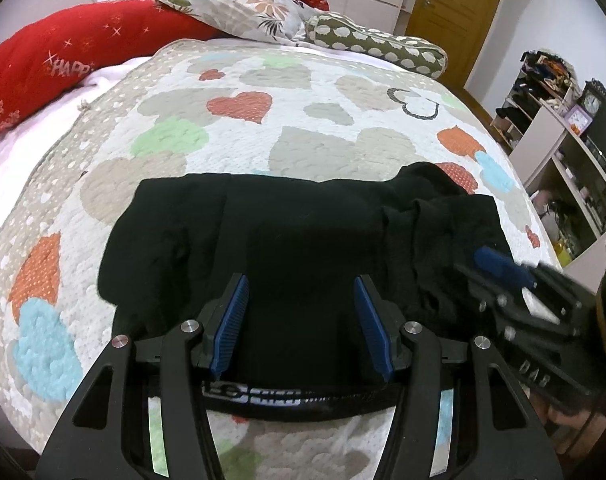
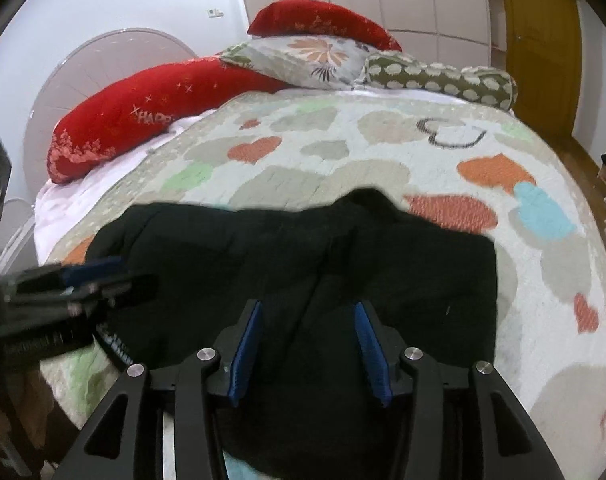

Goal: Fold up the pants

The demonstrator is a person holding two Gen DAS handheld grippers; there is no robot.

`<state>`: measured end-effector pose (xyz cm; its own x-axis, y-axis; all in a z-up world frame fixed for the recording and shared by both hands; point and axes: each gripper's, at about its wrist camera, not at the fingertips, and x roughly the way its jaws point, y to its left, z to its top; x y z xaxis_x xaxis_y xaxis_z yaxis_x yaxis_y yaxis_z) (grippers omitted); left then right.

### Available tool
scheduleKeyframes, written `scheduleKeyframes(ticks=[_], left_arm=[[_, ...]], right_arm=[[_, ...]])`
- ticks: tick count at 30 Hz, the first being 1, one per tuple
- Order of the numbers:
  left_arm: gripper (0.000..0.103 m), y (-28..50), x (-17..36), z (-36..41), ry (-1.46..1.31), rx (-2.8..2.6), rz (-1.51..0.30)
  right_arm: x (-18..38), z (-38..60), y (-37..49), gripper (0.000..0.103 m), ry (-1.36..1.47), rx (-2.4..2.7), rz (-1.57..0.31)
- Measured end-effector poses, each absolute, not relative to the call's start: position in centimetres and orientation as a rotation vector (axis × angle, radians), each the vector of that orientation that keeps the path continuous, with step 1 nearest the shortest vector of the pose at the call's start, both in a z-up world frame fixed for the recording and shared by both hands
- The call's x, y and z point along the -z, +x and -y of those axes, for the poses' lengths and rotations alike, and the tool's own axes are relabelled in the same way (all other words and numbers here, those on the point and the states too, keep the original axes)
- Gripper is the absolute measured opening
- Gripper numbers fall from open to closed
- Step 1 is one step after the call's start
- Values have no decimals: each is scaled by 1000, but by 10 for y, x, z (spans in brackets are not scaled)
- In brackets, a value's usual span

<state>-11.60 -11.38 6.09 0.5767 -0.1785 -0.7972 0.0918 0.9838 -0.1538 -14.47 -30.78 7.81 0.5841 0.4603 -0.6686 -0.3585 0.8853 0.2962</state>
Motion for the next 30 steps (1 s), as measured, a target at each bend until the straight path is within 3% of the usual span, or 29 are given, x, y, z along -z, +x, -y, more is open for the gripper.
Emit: scheduleKeyframes(ticks=[4, 13, 30], left_arm=[[55, -128, -66, 92, -162, 133, -927], [54, -155, -66, 47, -295, 68, -925], [55, -170, -52, 24, -341, 23, -967]], right_arm=[[-65, 298, -149, 47, 104, -501, -843], [-96, 287, -142, 49, 124, -559, -784], [-94, 236, -128, 52, 88, -651, -823]])
